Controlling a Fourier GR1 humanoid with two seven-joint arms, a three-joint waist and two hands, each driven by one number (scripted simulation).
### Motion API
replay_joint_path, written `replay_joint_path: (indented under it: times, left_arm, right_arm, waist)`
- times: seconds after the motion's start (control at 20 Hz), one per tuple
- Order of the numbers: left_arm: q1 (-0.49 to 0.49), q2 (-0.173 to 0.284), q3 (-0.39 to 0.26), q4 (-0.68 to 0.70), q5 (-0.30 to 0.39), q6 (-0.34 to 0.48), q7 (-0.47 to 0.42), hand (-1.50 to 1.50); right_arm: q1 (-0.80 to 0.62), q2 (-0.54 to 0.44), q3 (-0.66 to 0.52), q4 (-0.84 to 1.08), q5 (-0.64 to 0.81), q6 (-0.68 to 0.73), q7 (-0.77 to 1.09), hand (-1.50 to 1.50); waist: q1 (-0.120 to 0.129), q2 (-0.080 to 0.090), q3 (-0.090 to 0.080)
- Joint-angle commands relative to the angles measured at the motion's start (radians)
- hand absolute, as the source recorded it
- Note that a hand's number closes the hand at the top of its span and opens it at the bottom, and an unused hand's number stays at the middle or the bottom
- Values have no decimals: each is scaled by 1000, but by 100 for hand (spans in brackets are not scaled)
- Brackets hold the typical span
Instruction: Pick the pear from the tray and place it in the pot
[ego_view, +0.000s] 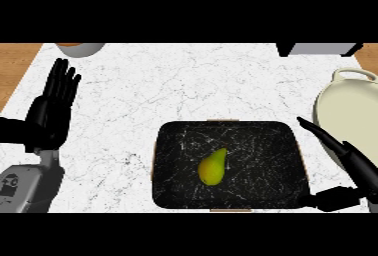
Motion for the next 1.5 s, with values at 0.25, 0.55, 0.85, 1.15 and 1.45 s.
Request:
replay_joint_path:
  times: [0.25, 0.55, 0.85, 1.15, 1.45]
  left_arm:
    - [-10, -11, 24, 16, -27, -20, -12, 0]
    - [-54, 6, 78, 52, -3, -75, 15, 0]
    - [-4, -67, 17, -83, -82, -15, 77, 0]
    - [9, -66, 60, -89, -66, -51, 93, 0]
    - [61, -98, 63, -57, -110, -79, 6, 0]
  right_arm:
    - [-44, 37, 112, -215, 99, 83, 403, -150]
    - [-129, 155, 141, -148, 155, 127, 529, -150]
    - [-136, 254, 156, -112, 235, 166, 523, -150]
    - [-135, 382, 195, -24, 368, 73, 433, -150]
    - [-147, 415, 183, -45, 446, 106, 503, -150]
  waist:
    - [1, 1, 1]
    - [4, 3, 1]
    - [4, 1, 2]
    - [6, 2, 2]
    - [4, 2, 1]
